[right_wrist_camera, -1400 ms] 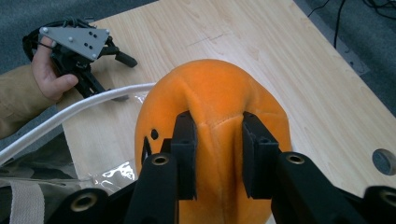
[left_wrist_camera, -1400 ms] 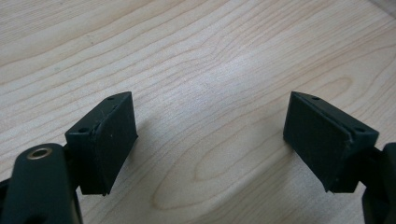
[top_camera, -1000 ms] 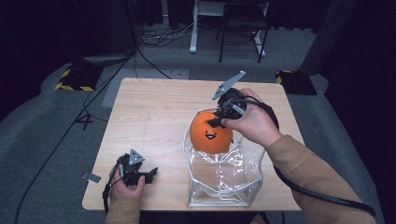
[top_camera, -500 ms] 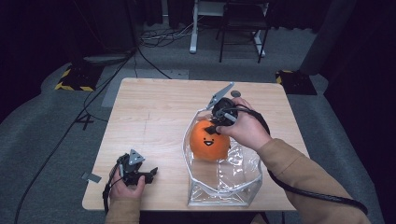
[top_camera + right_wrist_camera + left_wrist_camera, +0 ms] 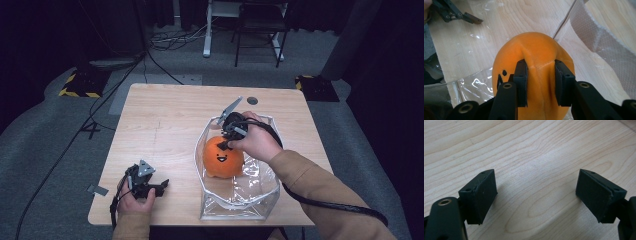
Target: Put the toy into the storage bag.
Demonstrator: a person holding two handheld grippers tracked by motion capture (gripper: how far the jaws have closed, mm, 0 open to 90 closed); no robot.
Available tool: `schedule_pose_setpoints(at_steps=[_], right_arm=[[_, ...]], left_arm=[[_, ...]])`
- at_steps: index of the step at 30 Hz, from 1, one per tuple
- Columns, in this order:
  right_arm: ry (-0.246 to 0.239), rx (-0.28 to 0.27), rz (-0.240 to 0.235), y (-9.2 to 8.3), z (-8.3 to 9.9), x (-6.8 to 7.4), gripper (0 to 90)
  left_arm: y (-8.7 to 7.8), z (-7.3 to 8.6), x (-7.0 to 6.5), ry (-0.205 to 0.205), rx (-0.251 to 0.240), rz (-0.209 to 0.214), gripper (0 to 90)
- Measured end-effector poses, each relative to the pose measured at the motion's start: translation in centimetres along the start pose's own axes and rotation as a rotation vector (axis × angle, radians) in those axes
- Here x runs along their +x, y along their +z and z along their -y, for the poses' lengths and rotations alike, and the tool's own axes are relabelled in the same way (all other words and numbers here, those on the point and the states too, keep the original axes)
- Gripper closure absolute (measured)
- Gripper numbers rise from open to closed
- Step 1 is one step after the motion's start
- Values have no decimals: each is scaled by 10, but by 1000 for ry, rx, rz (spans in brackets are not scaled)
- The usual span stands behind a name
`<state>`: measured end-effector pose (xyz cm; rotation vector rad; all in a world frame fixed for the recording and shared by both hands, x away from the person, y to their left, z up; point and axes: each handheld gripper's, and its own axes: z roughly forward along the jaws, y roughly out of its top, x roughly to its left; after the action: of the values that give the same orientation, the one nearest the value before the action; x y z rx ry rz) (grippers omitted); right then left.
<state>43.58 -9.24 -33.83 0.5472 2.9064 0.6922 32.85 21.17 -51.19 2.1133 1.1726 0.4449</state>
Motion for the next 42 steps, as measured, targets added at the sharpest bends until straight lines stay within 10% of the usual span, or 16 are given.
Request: schedule_pose_setpoints(at_steps=[17,42], right_arm=[[10,71,-12,25,9,-3,652],[60,8,-10,7,15,-7,372]], left_arm=[[0,0,0,0,0,1,173],[0,0,0,-2,0,2,173]])
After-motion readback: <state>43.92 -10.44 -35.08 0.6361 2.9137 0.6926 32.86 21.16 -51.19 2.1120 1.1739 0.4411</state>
